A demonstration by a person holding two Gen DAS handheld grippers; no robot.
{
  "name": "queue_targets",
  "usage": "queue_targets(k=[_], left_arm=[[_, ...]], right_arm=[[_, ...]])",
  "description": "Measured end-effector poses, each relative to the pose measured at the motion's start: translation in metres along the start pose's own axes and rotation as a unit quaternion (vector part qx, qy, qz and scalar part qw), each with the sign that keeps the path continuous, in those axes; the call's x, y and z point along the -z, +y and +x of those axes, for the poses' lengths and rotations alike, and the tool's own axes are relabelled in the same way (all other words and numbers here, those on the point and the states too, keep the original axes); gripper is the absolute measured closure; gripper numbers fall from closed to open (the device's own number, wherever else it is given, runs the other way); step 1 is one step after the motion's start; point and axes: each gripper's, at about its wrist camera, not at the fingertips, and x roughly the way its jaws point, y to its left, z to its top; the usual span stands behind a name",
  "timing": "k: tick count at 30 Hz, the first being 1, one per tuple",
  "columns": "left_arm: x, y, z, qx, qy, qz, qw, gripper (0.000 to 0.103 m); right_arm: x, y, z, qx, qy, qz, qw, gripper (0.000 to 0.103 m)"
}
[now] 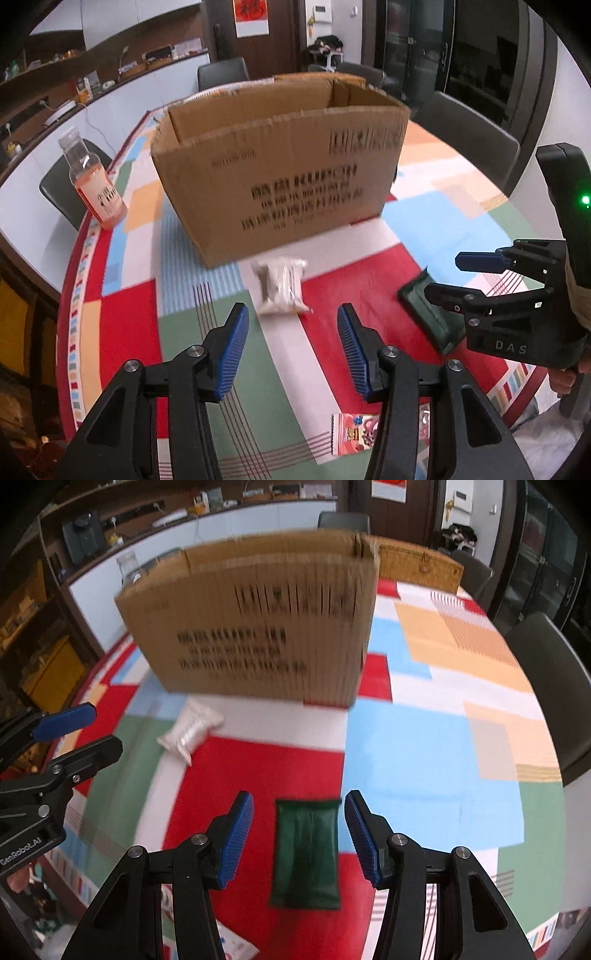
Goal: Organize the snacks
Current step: 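Grasp the white snack bag with the left tool while the right tool grasps the dark green pack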
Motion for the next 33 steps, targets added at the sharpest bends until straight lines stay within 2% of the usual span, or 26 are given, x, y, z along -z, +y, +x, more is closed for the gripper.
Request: queue_targets(k=[7, 14, 26, 29, 33], left_arm=[[0.009, -0.002, 0.012, -0.002, 0.022, -0.002, 0.9998, 0.05], [0.01, 0.003, 0.027, -0.005, 0.036, -0.007, 0.9993, 0.047], [-0.001, 0.012, 0.058, -0.001, 0.044, -0.01, 0.999, 0.046], [-0.007, 0.013, 0.066, -0.001, 0.044, -0.008, 0.999, 0.046], [-0.014, 0.012, 0.076, -0.002, 0.043, -0.001, 0.9991, 0.046]], right_arm=[[0.017, -0.005, 0.02, 0.001, 0.039, 0.01, 0.999, 0.05], [0.021, -0.01, 0.036, 0.008, 0.057, 0.014, 0.998, 0.05], [0.019, -0.006, 0.045, 0.021, 0.055, 0.005, 0.998, 0.05], [0.016, -0.007, 0.046, 0.026, 0.049, 0.008, 0.998, 0.056], [0.01, -0.008, 0.046, 0.022, 0.046, 0.016, 0.999, 0.057]])
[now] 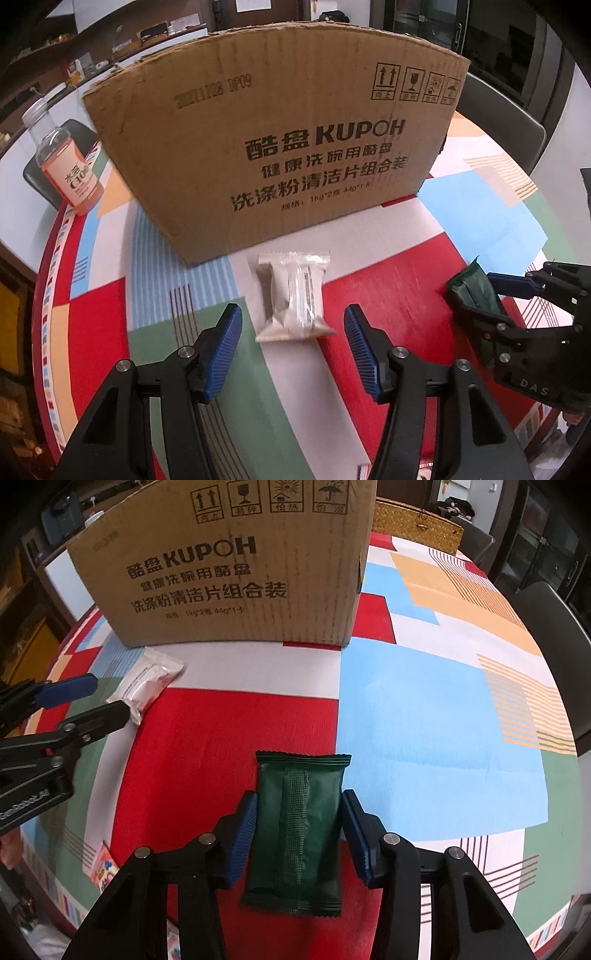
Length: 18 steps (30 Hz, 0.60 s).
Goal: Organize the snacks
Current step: 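Grasp the white snack bag with the left tool while the right tool grasps the dark green pack, then carry both packs over the box and open both tools to drop them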
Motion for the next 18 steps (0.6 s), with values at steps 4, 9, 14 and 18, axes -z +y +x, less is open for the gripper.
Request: queue_targets(k=[4, 9, 14, 18], left_arm=[[-0.009, 0.0, 0.011, -0.002, 0.004, 0.004, 1.0, 0.047], [-0.016, 0.001, 0.025, 0.0, 0.012, 0.004, 0.9999, 0.052], [-0.018, 0.008, 0.034, 0.019, 0.026, -0.017, 0.9993, 0.069], [-0.019, 0.012, 0.034, 0.026, 0.023, -0.026, 0.9991, 0.072]], right_arm=[[-0.008, -0.002, 0.0, -0.002, -0.002, 0.006, 1.0, 0.057], [-0.016, -0.001, -0.001, -0.002, -0.01, 0.007, 1.0, 0.057], [-0.027, 0.002, -0.005, -0.005, -0.026, 0.006, 1.0, 0.057], [-0.034, 0.003, -0.006, -0.01, -0.033, 0.005, 0.999, 0.057]])
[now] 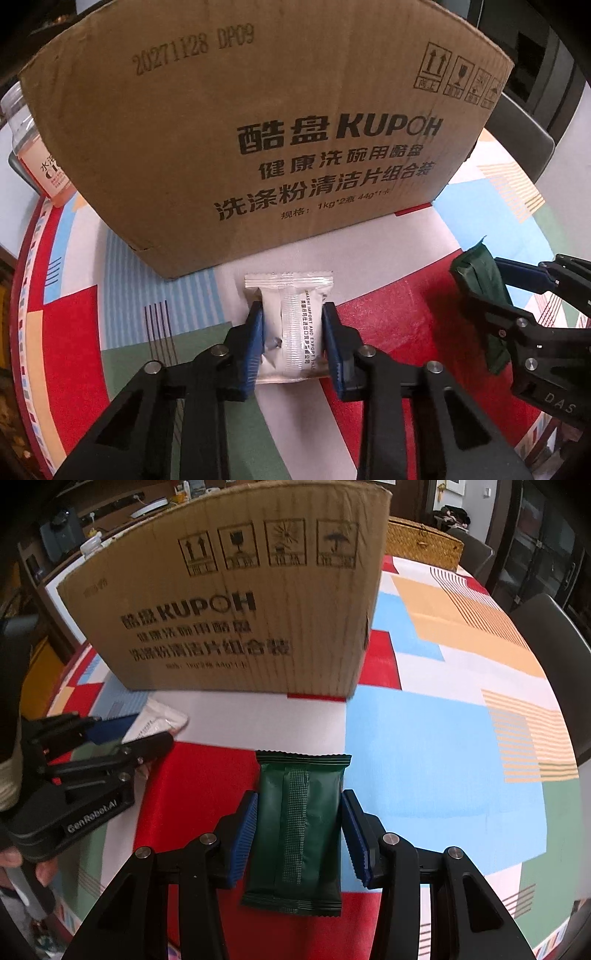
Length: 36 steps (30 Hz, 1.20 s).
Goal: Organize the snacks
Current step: 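Carry both packs over the box and open both tools to drop them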
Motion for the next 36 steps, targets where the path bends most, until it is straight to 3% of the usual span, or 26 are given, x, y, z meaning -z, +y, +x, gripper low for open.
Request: queue_targets(k=[19, 36], left_arm=[[0.015, -0.01, -0.062, 0.006, -0.063, -0.007, 0.998, 0.073], [-0.007, -0.013, -0.128, 0.007, -0.144, -0.011, 0.9895, 0.073]], right_arm=[[-0.009, 0.003, -0.031, -0.019, -0.044, -0.002, 0.999, 0.057], [-0.029, 0.004, -0.078, -0.036, -0.117, -0.002, 0.992, 0.057]])
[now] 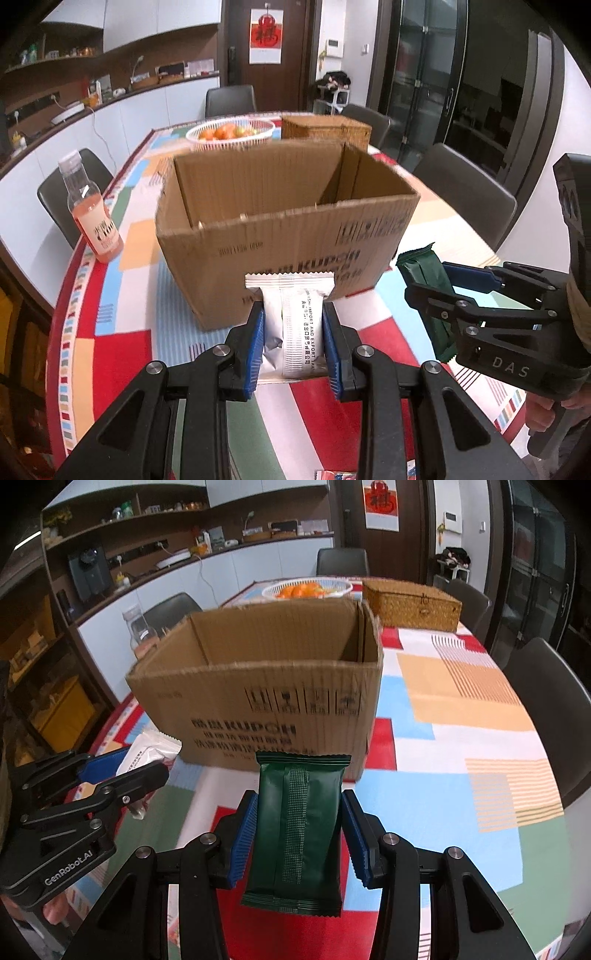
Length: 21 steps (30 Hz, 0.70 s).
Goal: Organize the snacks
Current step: 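Carry both packs over the box and open both tools to drop them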
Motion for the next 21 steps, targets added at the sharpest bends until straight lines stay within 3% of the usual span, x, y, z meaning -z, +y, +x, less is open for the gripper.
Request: queue_targets(k=[12, 21], left_arm=[[-0.031, 0.0, -0.036, -0.013, -0.066, 0.006, 0.9977, 0.073], [-0.056, 0.005, -0.043, -0.023, -0.094, 0.009, 0.9952, 0.073]], right_arm=[[-0.031, 0.005, -0.026, -0.005, -0.063, -0.008, 0.998, 0.057], [-0.064, 0.006, -0.034, -0.003, -0.098, -0.015, 0.995, 0.057]])
